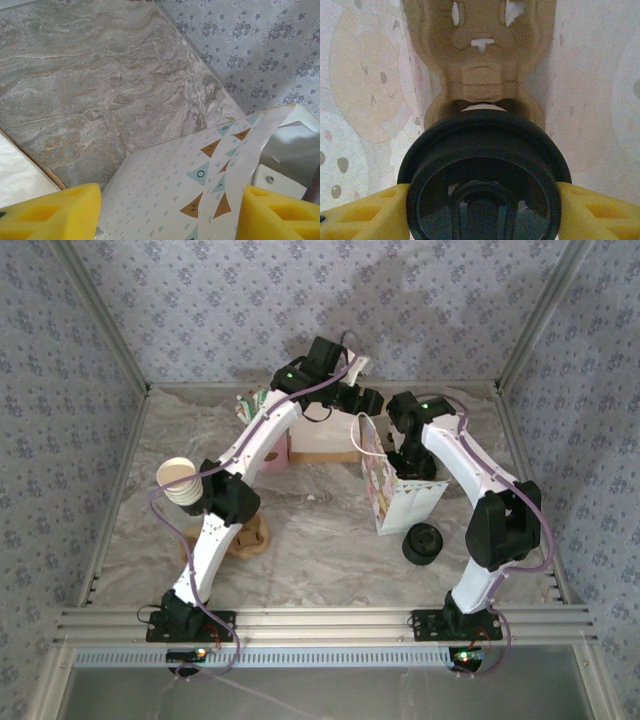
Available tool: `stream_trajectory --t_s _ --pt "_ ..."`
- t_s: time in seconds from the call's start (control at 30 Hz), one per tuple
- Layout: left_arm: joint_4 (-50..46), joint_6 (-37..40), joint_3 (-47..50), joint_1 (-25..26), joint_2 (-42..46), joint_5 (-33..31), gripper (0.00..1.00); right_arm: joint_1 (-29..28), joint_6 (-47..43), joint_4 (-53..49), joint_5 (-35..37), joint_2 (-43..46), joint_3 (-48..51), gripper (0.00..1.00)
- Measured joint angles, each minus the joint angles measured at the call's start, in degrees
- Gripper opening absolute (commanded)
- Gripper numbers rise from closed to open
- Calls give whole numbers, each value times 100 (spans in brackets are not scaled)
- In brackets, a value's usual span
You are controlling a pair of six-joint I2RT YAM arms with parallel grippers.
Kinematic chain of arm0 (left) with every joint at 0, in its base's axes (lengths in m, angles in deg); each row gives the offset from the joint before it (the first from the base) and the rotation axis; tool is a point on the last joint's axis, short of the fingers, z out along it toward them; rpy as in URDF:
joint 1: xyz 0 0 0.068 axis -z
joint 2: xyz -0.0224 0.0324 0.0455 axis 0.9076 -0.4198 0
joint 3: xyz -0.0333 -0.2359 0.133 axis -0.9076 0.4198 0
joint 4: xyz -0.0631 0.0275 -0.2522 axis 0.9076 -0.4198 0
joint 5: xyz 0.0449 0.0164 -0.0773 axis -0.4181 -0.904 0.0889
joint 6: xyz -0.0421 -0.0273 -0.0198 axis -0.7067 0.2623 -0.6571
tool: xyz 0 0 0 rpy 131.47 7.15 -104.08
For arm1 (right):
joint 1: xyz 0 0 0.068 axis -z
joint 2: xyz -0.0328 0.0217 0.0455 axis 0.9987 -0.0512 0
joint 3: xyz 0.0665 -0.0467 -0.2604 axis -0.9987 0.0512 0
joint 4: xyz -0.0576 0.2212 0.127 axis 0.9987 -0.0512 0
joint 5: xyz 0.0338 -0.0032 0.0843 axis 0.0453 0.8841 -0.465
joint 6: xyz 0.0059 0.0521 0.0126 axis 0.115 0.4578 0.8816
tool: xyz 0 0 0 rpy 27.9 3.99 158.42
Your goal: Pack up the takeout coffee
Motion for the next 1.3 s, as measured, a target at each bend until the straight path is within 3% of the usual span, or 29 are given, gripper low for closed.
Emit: stream_trajectory --t_s 1.3 --pt "2 -2 0 0 0 -2 68 31 -44 385 -68 -76 278 66"
